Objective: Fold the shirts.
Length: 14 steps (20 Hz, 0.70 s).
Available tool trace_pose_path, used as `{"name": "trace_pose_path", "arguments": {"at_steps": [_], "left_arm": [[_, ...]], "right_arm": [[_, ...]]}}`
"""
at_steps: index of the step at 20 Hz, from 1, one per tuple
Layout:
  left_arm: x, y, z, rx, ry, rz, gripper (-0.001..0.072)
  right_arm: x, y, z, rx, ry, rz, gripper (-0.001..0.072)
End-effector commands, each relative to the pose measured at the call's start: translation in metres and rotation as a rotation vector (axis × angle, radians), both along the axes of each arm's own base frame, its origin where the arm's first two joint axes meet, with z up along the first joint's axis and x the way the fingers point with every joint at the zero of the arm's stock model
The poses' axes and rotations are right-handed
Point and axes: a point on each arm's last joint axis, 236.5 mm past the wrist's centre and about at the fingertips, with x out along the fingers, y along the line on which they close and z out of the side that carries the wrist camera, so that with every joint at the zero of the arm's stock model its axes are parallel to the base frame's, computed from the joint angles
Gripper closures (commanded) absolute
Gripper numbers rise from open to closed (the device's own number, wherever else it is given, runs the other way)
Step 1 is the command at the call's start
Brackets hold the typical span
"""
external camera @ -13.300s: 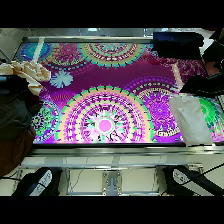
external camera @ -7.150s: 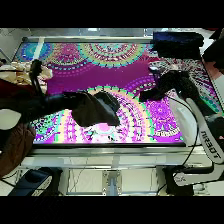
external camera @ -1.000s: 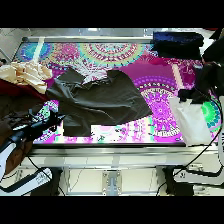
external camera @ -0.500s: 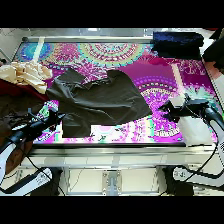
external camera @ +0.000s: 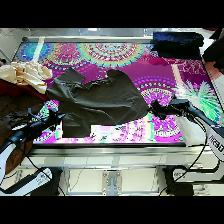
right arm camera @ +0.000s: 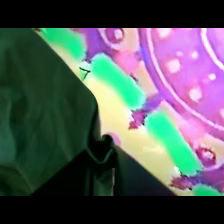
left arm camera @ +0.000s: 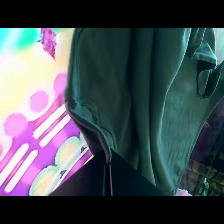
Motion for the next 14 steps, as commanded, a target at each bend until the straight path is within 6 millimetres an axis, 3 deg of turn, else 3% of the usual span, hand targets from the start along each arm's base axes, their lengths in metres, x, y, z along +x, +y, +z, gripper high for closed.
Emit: {"name": "trace_pose_path", "arguments": {"at_steps": [1, 3, 4, 6, 7, 10, 14], "left_arm": [[0.001, 0.001, 0.002, 0.003, -0.007, 0.000, 0.0697], [0.009, 0.000, 0.024, 0.017, -0.074, -0.023, 0.0698], [0.016, 0.000, 0.049, 0.049, -0.159, -0.064, 0.0699], [0.025, 0.003, 0.118, 0.089, -0.345, -0.110, 0.0699], [0.024, 0.007, 0.159, 0.117, -0.445, -0.127, 0.0699], [-0.008, 0.015, 0.302, 0.336, -0.781, -0.149, 0.0699], [-0.089, 0.009, 0.480, 0.862, -1.133, 0.031, 0.0698]], "right_arm": [[0.016, 0.010, 0.015, 0.015, -0.033, 0.015, 0.0696], [0.033, 0.016, 0.049, 0.011, -0.119, 0.094, 0.0696], [0.043, 0.017, 0.078, -0.007, -0.187, 0.144, 0.0696], [0.057, 0.019, 0.153, -0.072, -0.362, 0.255, 0.0696], [0.054, 0.021, 0.198, -0.117, -0.457, 0.325, 0.0696], [0.010, 0.020, 0.325, -0.304, -0.694, 0.460, 0.0696], [-0.085, 0.007, 0.502, -0.594, -1.140, 0.358, 0.0696]]}}
